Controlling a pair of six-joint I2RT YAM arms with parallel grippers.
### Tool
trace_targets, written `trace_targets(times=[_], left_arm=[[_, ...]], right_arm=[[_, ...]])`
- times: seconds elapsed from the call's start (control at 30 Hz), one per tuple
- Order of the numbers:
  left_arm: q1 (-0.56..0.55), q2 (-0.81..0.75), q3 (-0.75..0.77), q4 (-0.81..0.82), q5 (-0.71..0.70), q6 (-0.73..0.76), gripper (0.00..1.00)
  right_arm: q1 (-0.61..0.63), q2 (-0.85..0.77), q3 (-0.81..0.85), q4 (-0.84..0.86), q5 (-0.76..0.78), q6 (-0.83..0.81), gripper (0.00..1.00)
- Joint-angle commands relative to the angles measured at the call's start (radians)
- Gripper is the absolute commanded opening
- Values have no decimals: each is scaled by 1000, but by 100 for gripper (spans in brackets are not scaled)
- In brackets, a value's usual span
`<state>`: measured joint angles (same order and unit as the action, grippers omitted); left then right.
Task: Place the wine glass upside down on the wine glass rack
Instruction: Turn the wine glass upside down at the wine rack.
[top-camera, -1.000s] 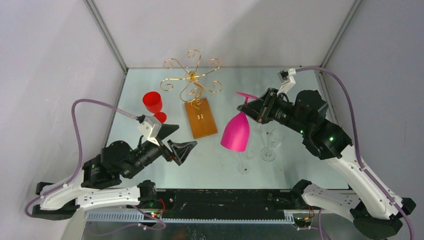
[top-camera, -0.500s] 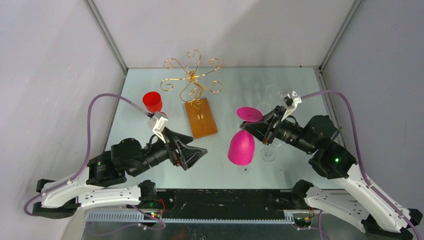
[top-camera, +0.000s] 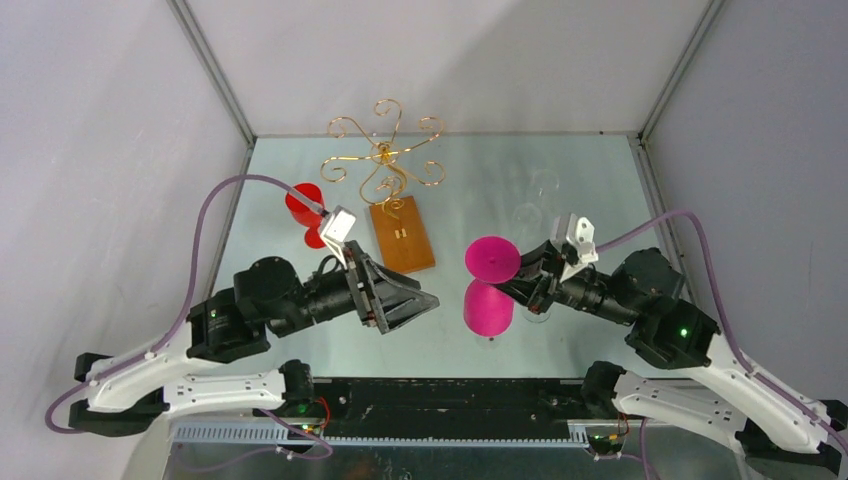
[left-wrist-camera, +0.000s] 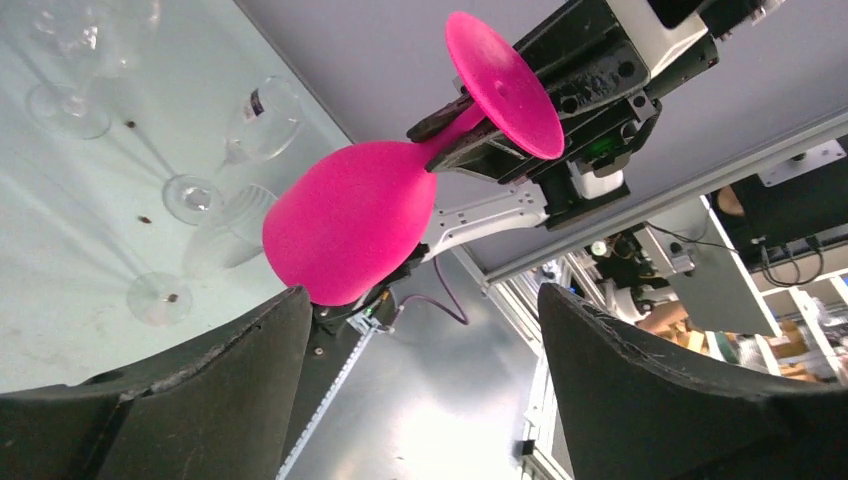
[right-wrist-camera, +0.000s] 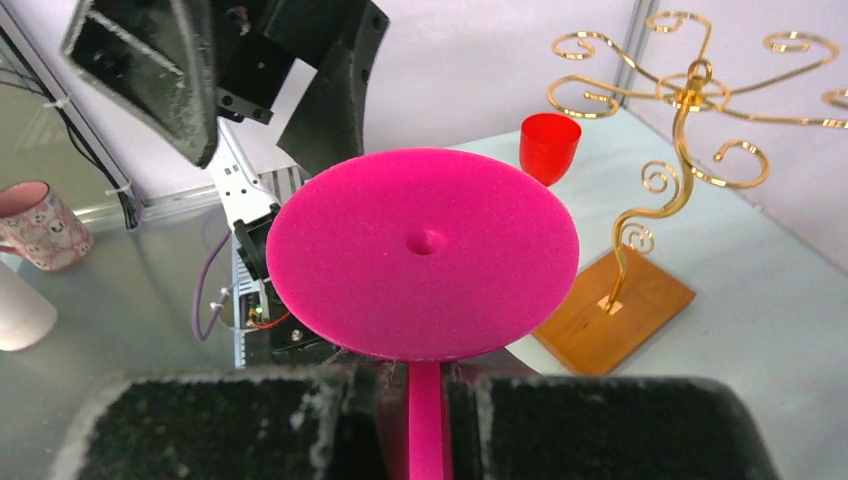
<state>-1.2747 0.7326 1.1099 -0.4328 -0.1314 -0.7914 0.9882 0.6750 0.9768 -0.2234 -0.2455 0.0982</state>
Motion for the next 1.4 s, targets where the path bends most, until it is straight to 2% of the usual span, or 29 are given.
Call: trace_targets(times=[0.0,0.37,0.47,0.8,1.37], left_arm=[[37,-5,28,79,118,-125,89],[87,61,89,129,311,-233,79],[90,89,124,107,318,-239,77],[102,192,151,164,363,-298,61],[118,223,124,269,383,-370,52]], right_arm=[[32,-42,-1,42,28,-128,0],[83,-77,-1,41,51,-275,0],[96,-83,-1,37,63,-305,0],[124,-85,-1,35,65,-351,0],[171,-66,-1,41,99,-368,0]])
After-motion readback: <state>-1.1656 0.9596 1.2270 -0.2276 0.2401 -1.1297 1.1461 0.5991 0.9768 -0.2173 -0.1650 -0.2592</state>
